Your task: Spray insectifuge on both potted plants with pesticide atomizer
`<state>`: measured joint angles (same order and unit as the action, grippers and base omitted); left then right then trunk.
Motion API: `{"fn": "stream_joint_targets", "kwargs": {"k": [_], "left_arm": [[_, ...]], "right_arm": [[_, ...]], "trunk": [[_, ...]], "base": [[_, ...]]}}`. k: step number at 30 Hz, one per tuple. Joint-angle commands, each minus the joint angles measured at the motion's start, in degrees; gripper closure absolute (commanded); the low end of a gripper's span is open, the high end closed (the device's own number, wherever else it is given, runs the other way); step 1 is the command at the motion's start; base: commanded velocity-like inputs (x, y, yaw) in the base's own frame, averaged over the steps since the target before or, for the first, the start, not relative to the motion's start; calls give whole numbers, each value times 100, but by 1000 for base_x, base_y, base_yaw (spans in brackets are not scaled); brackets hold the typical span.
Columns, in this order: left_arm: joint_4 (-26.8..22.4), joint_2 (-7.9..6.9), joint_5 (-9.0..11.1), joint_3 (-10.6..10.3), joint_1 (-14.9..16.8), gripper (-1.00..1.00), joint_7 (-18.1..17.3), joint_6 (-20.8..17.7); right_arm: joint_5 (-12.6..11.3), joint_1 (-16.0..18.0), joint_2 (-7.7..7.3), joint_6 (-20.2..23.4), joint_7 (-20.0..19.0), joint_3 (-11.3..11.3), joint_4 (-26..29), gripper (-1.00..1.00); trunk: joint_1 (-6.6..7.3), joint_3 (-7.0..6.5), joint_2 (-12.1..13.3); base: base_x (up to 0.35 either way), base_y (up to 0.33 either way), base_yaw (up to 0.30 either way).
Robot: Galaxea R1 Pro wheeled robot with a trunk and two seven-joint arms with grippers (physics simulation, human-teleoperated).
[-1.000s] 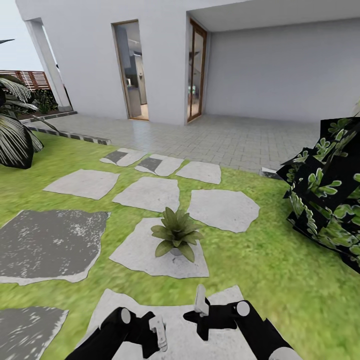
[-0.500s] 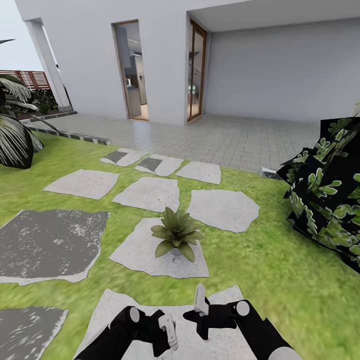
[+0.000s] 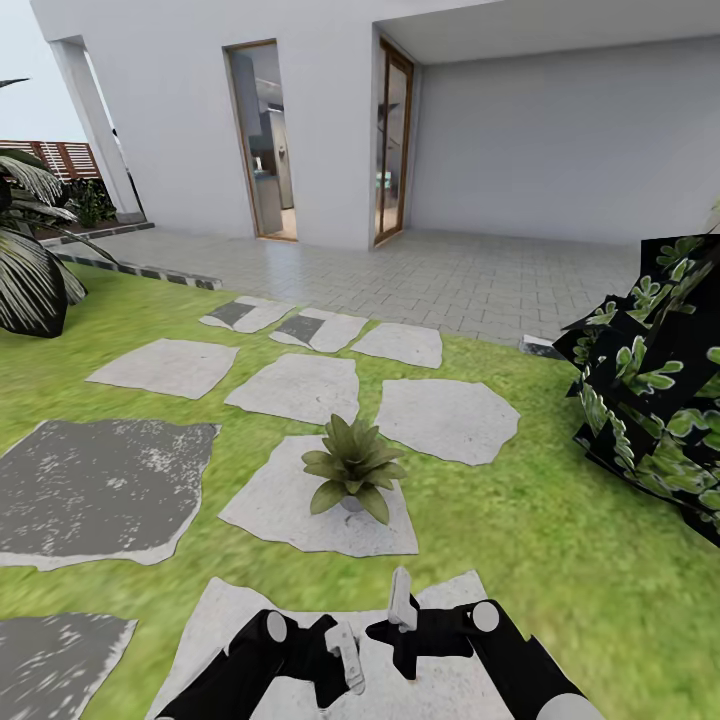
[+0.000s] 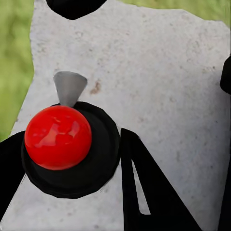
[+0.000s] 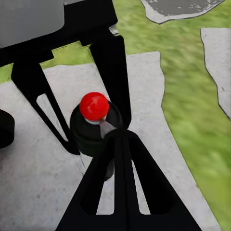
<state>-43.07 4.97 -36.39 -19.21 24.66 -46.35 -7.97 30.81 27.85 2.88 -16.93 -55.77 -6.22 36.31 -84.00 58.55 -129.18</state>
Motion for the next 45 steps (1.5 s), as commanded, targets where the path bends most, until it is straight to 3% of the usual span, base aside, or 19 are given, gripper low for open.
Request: {"fn": "stream_joint_targets", "kwargs": {"k": [1,19,25,45], "left_arm": [[-41,-2,-4,4,-1,100,0,-47],[-115,10,35,14,-22,100,47,-56],[-93,102,17,13,-23,100,47,-56],[-84,176,34,13,-19,100,47,-46]], "right_arm": [[48,2,2,-29,-5,7,8,100],[48,2,2,-29,-5,7,15,100],[48,2,2,-29,-5,7,16,100],[48,2,37,-29,-5,7,16,100]], "trunk": [[1,5,-2],[1,5,-2],[1,5,-2],[1,5,-2]], "base": [[0,0,0],[0,0,0],[0,0,0],[0,0,0]]}}
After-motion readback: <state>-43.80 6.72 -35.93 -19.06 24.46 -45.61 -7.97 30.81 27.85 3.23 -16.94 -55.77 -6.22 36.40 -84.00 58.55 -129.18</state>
